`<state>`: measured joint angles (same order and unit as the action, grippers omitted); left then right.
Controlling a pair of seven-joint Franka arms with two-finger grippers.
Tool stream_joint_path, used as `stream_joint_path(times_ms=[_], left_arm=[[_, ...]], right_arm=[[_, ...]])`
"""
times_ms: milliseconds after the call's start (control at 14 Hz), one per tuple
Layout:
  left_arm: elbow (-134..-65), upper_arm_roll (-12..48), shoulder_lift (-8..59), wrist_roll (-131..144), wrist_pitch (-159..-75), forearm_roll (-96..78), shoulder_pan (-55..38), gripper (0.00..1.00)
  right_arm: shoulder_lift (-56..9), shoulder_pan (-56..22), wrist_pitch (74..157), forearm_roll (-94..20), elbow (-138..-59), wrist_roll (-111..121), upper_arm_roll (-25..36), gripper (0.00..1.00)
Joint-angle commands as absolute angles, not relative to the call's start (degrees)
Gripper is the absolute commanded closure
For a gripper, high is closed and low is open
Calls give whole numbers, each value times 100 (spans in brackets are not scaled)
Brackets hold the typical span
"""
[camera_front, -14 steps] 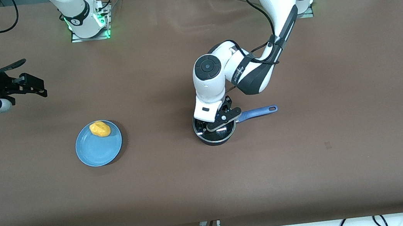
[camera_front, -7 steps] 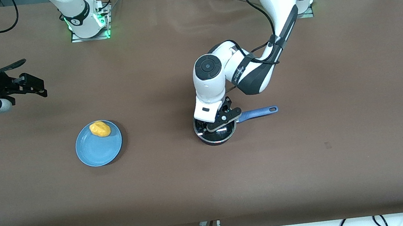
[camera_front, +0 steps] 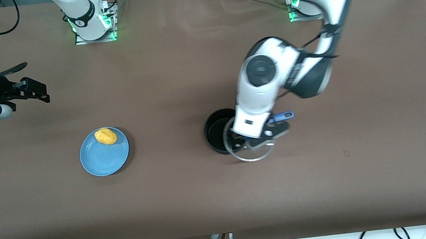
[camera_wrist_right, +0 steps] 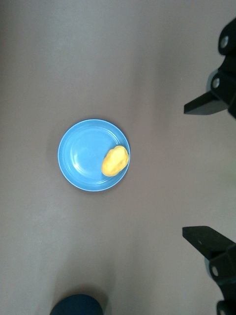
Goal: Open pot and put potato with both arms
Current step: 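Lift the glass lid off the saucepan and carry it aside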
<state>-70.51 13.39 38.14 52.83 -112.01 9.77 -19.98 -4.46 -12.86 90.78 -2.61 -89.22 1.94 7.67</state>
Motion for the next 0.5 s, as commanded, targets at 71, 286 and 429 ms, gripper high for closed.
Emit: stream_joint_path(times_ms=[71,286,429], left_arm=[[-7679,1004,3052,3066,-10855,546,-1355,59],[-8304,21,2629,1167,-10863,-8,-1283,59],[-8550,-551,2645,-178,-11003,-113,-1100,59]], right_arm=[[-483,-1248,9044,-334,-8807,114,738,0],[-483,-1248,9044,-325,-8807,114,738,0],[-492,-1239,9044,-325,-8807,114,738,0]])
